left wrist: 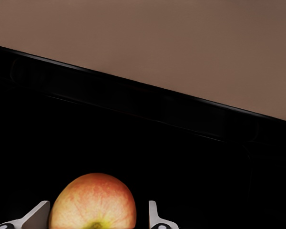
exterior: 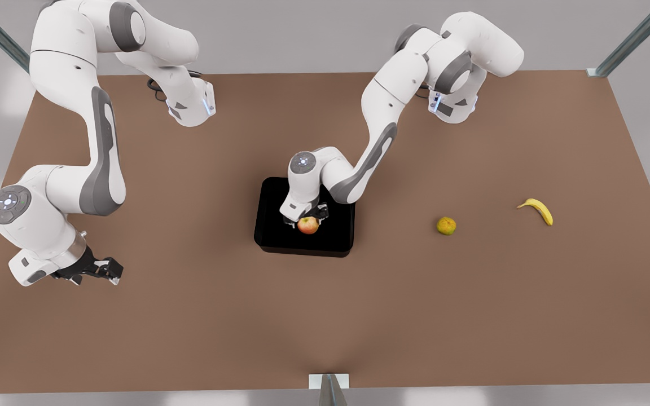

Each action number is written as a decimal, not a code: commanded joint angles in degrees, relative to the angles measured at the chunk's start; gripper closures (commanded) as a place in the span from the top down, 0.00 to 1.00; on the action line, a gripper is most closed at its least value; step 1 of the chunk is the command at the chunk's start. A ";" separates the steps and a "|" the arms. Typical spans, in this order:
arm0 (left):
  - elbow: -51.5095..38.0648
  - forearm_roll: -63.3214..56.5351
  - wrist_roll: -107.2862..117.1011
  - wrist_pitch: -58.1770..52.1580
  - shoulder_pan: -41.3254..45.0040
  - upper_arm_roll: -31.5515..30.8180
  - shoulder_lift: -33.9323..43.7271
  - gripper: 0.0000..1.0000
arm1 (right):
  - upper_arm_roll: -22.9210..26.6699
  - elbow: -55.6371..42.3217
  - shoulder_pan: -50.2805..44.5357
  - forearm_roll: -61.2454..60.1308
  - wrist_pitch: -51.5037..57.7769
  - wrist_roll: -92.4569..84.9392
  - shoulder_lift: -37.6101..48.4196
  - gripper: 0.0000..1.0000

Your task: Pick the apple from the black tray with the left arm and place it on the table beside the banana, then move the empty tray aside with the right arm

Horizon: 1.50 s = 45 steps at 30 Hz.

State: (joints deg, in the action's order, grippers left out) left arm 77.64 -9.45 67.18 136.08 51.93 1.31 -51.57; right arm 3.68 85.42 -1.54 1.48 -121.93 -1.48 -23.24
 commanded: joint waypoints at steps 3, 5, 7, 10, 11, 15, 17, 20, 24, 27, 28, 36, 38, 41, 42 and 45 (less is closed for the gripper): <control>0.76 -0.31 2.95 0.94 0.19 0.01 -0.55 1.00 | 0.01 0.01 -0.04 -0.08 0.02 -0.28 0.04 1.00; 0.85 -0.31 2.95 0.94 0.19 0.01 -0.81 1.00 | 0.01 -0.08 0.05 -0.08 0.02 -0.19 0.04 1.00; 0.76 -0.31 2.95 0.94 0.19 0.01 -0.99 1.00 | 0.01 -0.08 0.05 -0.08 0.02 -0.28 0.04 1.00; 0.76 -0.22 3.13 0.94 0.19 0.01 -0.99 0.86 | 0.01 -0.08 0.05 -0.08 0.02 -0.28 0.04 1.00; 0.76 -0.22 3.13 0.86 0.11 0.01 -0.99 0.80 | 0.01 -0.08 0.05 -0.08 0.02 -0.28 0.04 1.00; 1.11 -0.13 2.78 -6.34 0.19 0.01 2.00 0.81 | 0.01 0.01 0.05 -0.08 0.02 -0.28 0.04 1.00; 0.94 0.48 2.25 -14.26 -0.60 0.01 6.22 0.81 | 0.01 0.01 0.05 -0.08 0.02 -0.28 0.04 1.00; 1.03 4.17 -3.80 -22.52 -4.55 0.10 12.10 0.81 | -0.26 -0.08 -0.22 -0.08 0.02 -0.11 0.04 1.00; 4.19 6.99 -25.07 -27.27 -15.80 0.01 17.21 0.81 | -0.52 -0.08 -10.05 -0.08 0.11 13.95 0.04 1.00; 6.12 7.08 -39.84 -27.00 -23.09 0.10 16.50 0.81 | -0.52 -0.08 -16.47 1.41 0.11 21.34 -0.75 1.00; 9.81 6.90 -43.27 -24.20 -24.33 0.19 16.68 0.81 | -0.43 -0.08 -18.23 2.91 1.60 21.34 -0.84 1.00; 19.48 5.32 -59.71 -9.25 -35.22 0.54 13.25 1.00 | -1.66 20.83 -23.33 -13.00 -6.91 30.92 8.12 1.00; 19.31 5.32 -59.71 -9.86 -35.67 0.54 14.13 1.00 | -3.95 24.88 -23.33 -12.47 -8.85 34.88 11.55 1.00; -6.52 10.33 -74.20 -50.81 -44.71 1.59 20.98 1.00 | -4.65 33.32 -24.12 -8.25 -15.27 36.19 18.15 1.00; -7.59 12.43 -79.13 -51.97 -48.67 1.24 25.99 1.00 | -5.18 36.30 -25.26 -8.16 -21.93 36.90 17.71 1.00; 14.30 17.36 -73.42 -33.33 -48.67 1.59 40.59 1.00 | -5.27 40.35 -28.16 -7.99 -29.68 40.06 16.83 1.00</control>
State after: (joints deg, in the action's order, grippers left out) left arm 89.17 4.98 23.07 105.39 3.10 2.94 -13.27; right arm -1.56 125.31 -28.99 -7.10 -139.34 21.34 -6.43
